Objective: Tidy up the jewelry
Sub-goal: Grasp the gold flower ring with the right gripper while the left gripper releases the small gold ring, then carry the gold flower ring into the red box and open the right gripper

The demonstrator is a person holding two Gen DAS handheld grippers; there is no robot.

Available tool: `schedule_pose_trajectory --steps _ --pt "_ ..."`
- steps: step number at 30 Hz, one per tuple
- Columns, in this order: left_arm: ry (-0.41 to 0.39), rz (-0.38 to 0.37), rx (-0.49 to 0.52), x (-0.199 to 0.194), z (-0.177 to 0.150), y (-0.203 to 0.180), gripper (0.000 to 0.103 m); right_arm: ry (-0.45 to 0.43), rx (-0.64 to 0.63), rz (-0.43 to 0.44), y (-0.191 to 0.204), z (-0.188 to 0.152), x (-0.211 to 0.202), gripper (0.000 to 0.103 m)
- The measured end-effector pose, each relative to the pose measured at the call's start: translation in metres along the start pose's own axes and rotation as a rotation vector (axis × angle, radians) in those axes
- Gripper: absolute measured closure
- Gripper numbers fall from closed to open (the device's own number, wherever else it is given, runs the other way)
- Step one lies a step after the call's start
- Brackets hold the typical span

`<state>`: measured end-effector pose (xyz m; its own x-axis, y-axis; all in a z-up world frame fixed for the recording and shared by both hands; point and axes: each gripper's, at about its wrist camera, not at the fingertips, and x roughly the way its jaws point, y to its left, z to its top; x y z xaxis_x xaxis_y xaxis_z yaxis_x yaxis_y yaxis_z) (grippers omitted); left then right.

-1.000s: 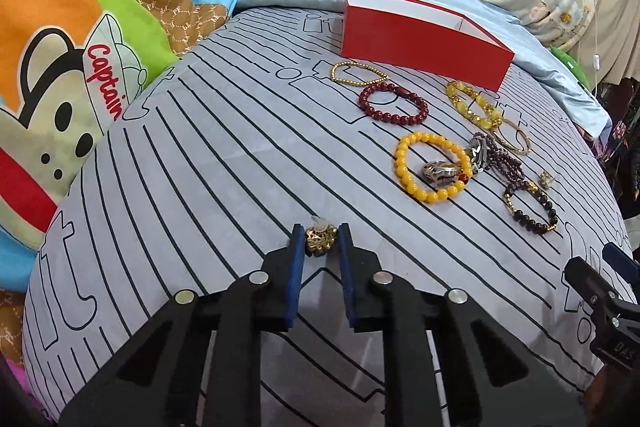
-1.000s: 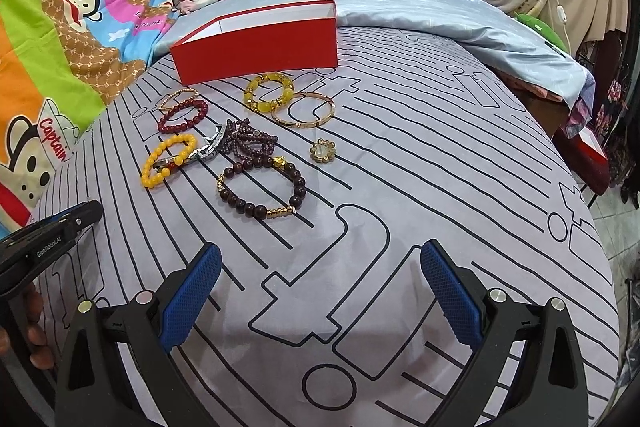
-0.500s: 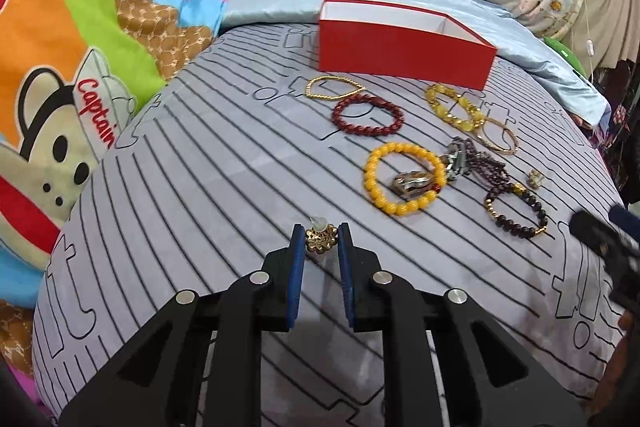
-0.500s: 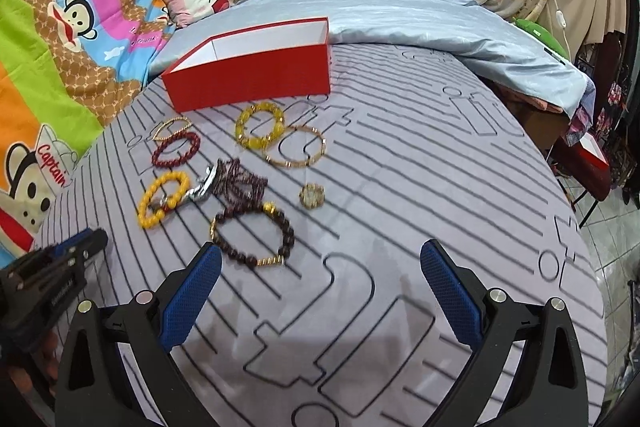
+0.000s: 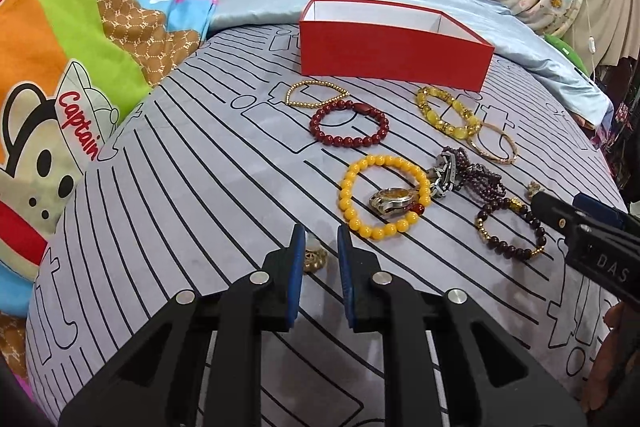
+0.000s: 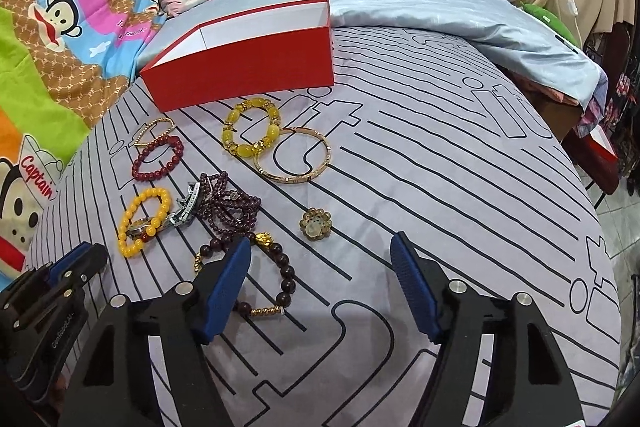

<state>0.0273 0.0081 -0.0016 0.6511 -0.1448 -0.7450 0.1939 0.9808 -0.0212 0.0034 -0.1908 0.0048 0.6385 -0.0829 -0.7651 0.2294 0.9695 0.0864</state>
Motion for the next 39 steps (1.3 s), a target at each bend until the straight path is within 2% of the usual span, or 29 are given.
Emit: schedule_pose_trajectory --steps 5,7,12,14,16,18,19,24,29,39 --pt "0.002 -0.001 0.021 0.002 -0.001 -0.004 0.087 0.000 0.004 -0.008 -0.002 0.005 0.005 0.036" --pt "0.001 -0.005 0.024 0.002 -0.001 -0.005 0.087 -0.002 0.004 -0.009 -0.002 0.006 0.007 0.040" --pt "0.002 -0.006 0.015 0.002 -0.001 -0.004 0.087 0.022 0.006 -0.005 -0.003 0.007 0.017 0.059" --pt "0.003 -0.007 0.011 0.002 -0.001 -0.003 0.087 0.020 -0.005 -0.017 -0.001 0.007 0.019 0.060" --pt "0.003 -0.008 0.009 0.002 -0.001 -0.003 0.087 0.018 -0.019 -0.024 0.001 0.007 0.020 0.065" --pt "0.003 -0.007 0.008 0.002 -0.001 -0.003 0.087 0.015 -0.031 -0.034 0.004 0.007 0.021 0.080" --pt "0.004 -0.008 0.006 0.002 -0.001 -0.002 0.087 0.014 -0.036 -0.032 0.004 0.008 0.022 0.084" --pt "0.015 -0.012 -0.024 0.002 0.001 0.004 0.087 0.012 -0.027 -0.021 0.002 0.009 0.020 0.086" --pt "-0.011 -0.001 -0.033 -0.007 0.011 0.010 0.087 -0.019 -0.008 0.006 -0.001 0.016 0.002 0.086" --pt "-0.087 0.032 -0.061 -0.014 0.067 0.024 0.087 -0.071 -0.007 0.047 0.000 0.051 -0.019 0.086"
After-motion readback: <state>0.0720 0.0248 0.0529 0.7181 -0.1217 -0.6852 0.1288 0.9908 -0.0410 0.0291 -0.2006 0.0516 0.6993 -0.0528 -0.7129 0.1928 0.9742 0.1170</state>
